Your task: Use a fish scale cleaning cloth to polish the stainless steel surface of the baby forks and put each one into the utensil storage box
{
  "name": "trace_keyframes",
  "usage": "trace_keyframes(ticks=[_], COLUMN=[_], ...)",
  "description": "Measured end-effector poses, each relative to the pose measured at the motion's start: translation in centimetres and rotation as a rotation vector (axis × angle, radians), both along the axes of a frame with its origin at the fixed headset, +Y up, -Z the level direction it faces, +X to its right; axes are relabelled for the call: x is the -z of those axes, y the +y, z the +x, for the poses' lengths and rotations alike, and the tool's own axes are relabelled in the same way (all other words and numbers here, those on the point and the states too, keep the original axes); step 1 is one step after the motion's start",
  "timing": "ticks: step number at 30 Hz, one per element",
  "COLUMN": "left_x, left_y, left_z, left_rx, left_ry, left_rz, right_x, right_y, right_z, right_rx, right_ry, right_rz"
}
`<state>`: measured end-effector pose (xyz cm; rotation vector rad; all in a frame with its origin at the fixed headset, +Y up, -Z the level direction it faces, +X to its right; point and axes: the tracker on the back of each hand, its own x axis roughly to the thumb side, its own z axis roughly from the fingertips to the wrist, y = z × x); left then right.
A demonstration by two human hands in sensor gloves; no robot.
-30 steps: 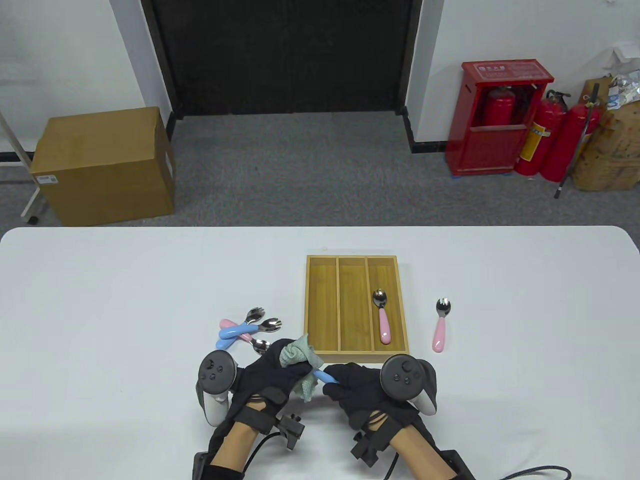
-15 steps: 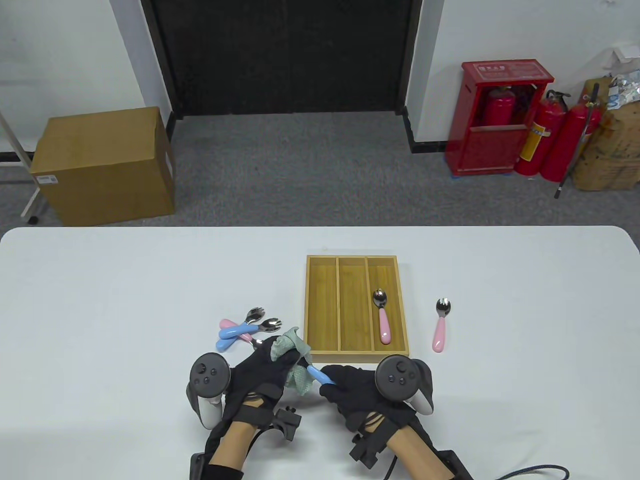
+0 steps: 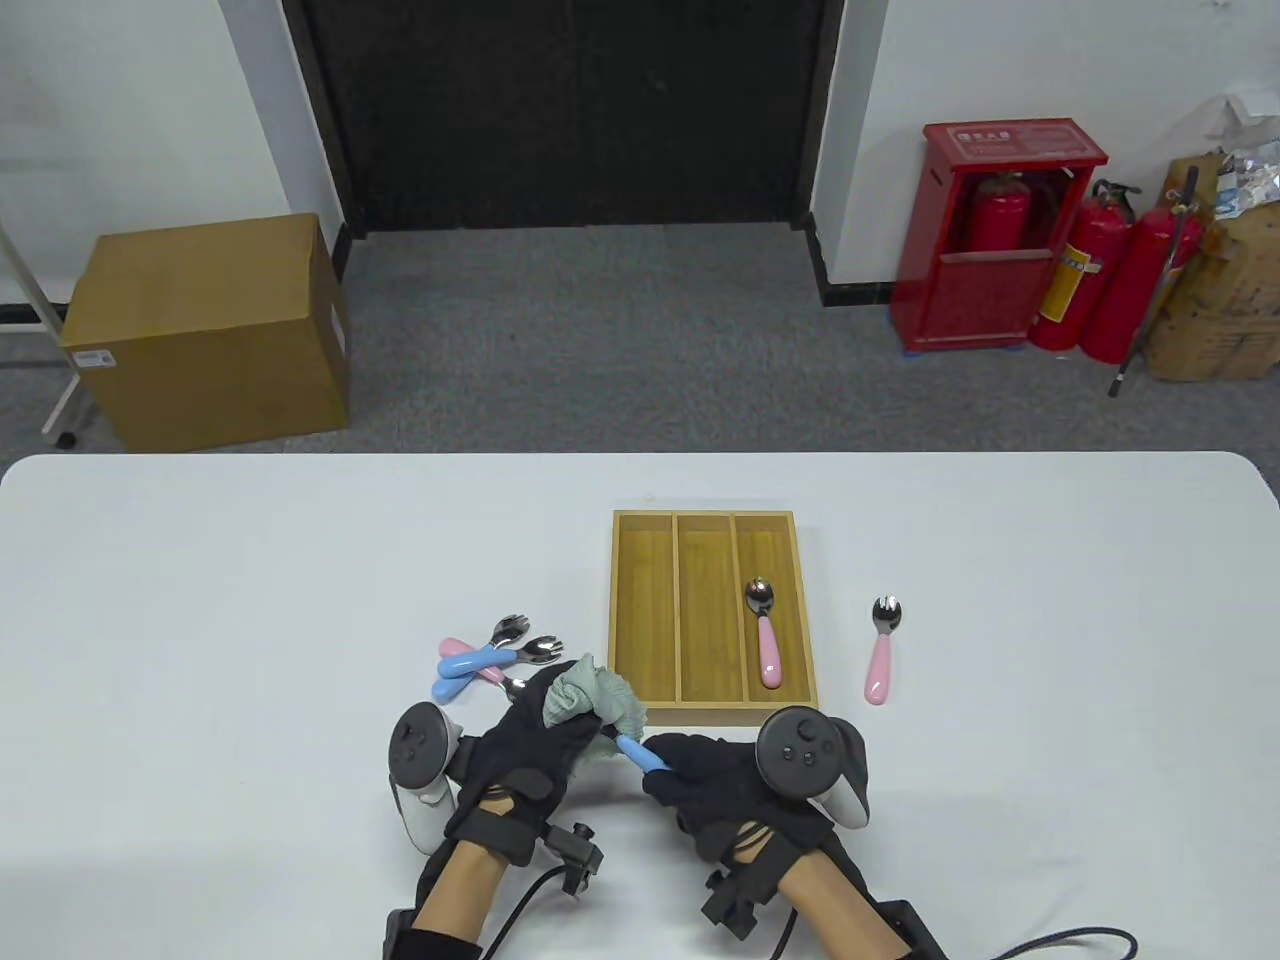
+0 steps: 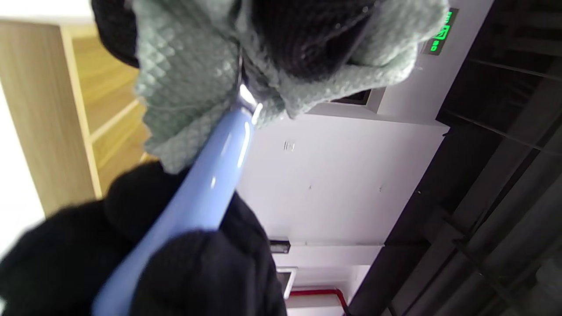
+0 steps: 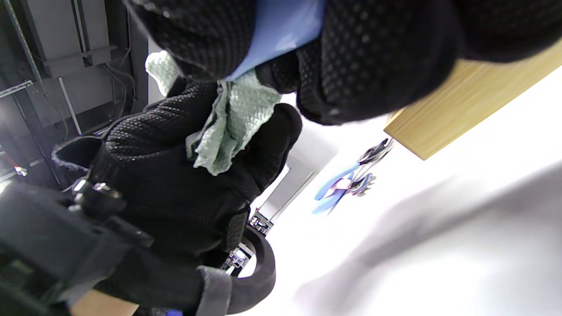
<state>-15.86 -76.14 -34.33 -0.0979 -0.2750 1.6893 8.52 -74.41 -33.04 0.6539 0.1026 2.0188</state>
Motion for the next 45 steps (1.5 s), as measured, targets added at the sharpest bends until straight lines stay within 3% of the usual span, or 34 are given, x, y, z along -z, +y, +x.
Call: trace_keyframes(ticks=[2,8,20,35,39,45], left_x=[-0.1,-0.3,0.0,0.1,0.0,-0.1], left_y=[-0.1,0.7,1.0,1.2,1.3,1.1], left_z=[0.4,-0.2,-1.6,-2.6,-3.0,-3.8], left_rx=[0.009,0.181,0.37,0.469,0.6,0.578], left_ry=[-0.027,0.079,0.221,0.321,0.357,0.368], left_rz=[-0.015,0.053,0.102,0.121,0.168,0.164], right_x=[-0.1,-0.2,0.0,0.3,0.6,1.9], right_y=[0.0,0.0,0.1,-0.2,-0.4,0.3], right_z=[-0.1,0.0,-0.1,-0.2,0.9,4.7], right_rx=[-0.007,-0.014,-0.009,-0.049,-0.061,-0.044], right_ry=[0.005,0.006,-0.013,-0.011,-0.039,-0.19], right_rz=[0.002,0.008,0.004,-0.02,-0.038,0.004])
